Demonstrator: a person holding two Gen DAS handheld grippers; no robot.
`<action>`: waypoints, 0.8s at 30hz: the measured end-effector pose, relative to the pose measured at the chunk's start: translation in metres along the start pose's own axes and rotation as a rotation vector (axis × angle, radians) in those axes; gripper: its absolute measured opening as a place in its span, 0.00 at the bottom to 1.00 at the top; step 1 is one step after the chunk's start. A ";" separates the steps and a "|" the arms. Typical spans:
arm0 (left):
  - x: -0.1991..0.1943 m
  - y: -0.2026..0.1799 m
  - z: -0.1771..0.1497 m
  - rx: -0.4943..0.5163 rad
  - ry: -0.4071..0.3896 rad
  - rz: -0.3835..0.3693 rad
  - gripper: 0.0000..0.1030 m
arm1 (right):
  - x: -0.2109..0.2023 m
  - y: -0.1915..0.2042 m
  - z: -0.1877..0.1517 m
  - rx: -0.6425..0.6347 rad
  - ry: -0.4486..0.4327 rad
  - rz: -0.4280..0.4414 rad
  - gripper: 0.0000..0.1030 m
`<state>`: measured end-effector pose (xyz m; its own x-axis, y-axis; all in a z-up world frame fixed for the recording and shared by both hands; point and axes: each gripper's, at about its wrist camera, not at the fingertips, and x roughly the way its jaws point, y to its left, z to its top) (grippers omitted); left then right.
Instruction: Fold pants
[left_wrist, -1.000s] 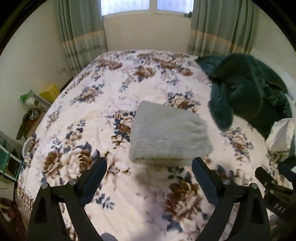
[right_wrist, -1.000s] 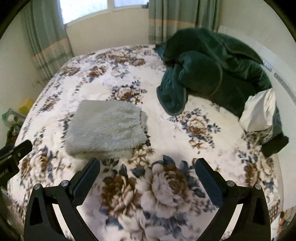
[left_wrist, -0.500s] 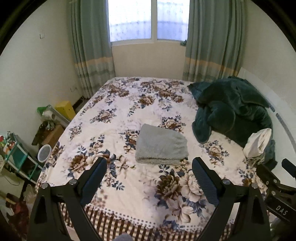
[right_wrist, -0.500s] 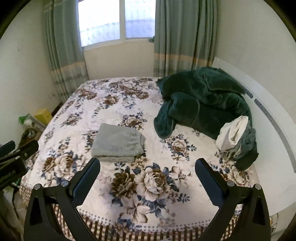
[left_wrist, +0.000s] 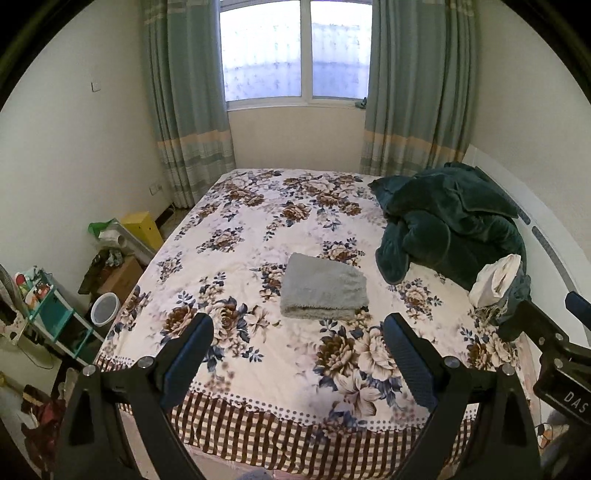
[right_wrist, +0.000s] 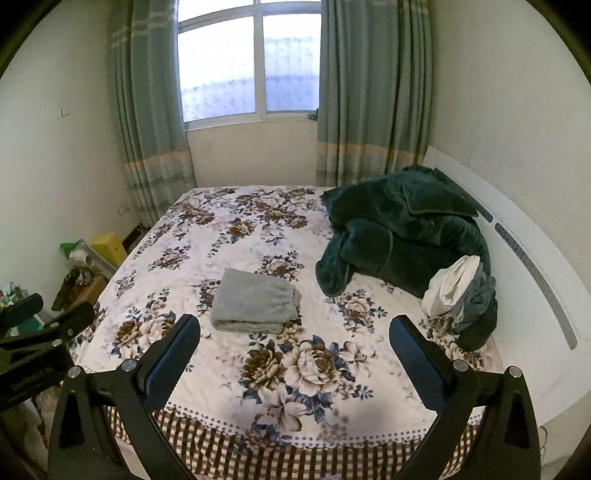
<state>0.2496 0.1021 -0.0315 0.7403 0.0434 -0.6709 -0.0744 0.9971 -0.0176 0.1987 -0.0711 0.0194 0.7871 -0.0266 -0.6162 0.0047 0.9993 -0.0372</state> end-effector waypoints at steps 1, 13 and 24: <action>-0.002 0.001 -0.002 0.001 0.000 -0.004 0.94 | -0.004 0.002 -0.001 0.001 -0.001 0.004 1.00; -0.014 0.005 -0.011 -0.001 -0.019 0.033 1.00 | -0.010 0.012 -0.006 -0.001 0.017 0.021 1.00; -0.024 0.006 -0.011 -0.002 -0.039 0.032 1.00 | -0.012 0.014 -0.005 0.000 0.013 0.024 1.00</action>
<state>0.2238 0.1065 -0.0237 0.7629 0.0773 -0.6419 -0.0997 0.9950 0.0014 0.1860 -0.0567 0.0226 0.7791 -0.0025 -0.6269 -0.0145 0.9997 -0.0221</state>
